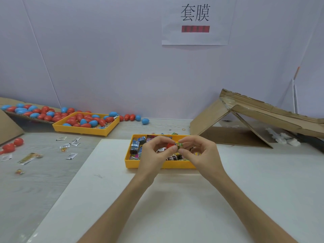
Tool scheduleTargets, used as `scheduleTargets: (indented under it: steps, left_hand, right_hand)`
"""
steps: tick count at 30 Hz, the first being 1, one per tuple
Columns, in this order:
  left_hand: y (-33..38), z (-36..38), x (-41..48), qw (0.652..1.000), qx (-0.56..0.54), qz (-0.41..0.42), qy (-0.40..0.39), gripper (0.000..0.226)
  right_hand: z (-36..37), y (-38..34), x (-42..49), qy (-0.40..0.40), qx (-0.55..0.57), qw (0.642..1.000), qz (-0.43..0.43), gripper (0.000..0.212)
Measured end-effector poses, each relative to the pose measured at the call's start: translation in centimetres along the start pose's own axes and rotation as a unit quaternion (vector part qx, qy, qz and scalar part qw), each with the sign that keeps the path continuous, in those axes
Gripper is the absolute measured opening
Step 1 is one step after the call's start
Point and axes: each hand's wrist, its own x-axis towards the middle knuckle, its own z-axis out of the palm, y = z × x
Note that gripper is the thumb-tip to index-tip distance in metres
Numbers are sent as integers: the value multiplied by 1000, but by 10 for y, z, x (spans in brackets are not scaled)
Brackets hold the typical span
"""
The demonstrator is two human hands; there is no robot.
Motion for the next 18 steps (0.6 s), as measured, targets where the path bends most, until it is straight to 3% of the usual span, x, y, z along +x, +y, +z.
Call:
scheduleTargets:
  steps: [9,13,18]
  left_hand:
    - [0,-1,1,998,-38,-44,15,10]
    - [0,-1,1,998,-43,-39,14,11]
    - [1,-1,1,998,-52,-41,12,12]
  right_hand:
    - [-1,2,-1,5,-13,1000,-17,30]
    - [0,6,0,-21,4,999,39,41]
    - [2,8,0,-24,-1,999,48,28]
